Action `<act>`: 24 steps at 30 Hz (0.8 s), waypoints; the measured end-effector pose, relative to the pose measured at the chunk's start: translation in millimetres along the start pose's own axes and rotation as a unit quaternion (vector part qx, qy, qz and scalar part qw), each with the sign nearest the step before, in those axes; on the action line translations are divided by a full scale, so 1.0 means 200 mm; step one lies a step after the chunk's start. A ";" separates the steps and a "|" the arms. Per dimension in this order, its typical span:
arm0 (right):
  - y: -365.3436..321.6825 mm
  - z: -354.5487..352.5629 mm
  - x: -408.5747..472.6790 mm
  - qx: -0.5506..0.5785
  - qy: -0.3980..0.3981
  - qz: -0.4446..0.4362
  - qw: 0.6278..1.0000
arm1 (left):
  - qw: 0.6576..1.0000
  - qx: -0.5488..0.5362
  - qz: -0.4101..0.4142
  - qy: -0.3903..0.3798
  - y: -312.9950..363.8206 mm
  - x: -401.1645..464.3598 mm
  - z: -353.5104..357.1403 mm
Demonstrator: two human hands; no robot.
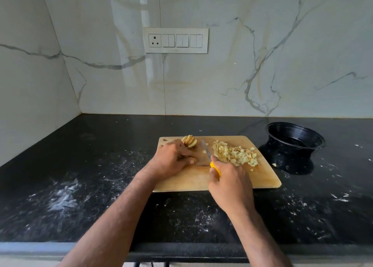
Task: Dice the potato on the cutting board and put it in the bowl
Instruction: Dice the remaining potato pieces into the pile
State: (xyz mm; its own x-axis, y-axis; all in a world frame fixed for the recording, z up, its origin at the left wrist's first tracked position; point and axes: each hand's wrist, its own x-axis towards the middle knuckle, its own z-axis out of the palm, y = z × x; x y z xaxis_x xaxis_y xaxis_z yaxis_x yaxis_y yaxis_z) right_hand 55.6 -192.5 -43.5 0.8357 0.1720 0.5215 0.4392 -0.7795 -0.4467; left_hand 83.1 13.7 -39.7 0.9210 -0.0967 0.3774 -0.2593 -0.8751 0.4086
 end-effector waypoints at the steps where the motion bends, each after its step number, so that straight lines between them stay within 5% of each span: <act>1: 0.00 0.00 -0.01 -0.014 -0.007 -0.008 1.000 | 1.000 -0.010 0.008 -0.005 0.00 0.00 -0.01; 5: 0.00 0.01 -0.04 -0.043 -0.038 -0.022 0.998 | 0.999 -0.006 0.042 -0.009 0.00 -0.01 -0.02; 11: 0.01 0.02 -0.04 -0.039 -0.023 0.014 0.999 | 0.986 0.141 -0.074 0.046 0.11 -0.01 0.01; 15: 0.01 0.03 -0.04 -0.035 -0.014 0.016 0.999 | 0.988 0.116 -0.082 0.066 0.14 0.01 0.06; 24: 0.03 0.06 -0.04 -0.056 -0.010 -0.001 0.998 | 0.998 0.033 0.043 0.037 0.10 -0.01 0.03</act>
State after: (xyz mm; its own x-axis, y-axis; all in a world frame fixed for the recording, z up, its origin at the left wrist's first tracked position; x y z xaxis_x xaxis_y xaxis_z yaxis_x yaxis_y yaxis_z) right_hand 56.2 -191.4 -58.4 0.8415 0.1848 0.5077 0.4022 -0.8418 -0.3601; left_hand 78.0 -7.2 -36.5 0.8714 -0.1406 0.4700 -0.3150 -0.8948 0.3165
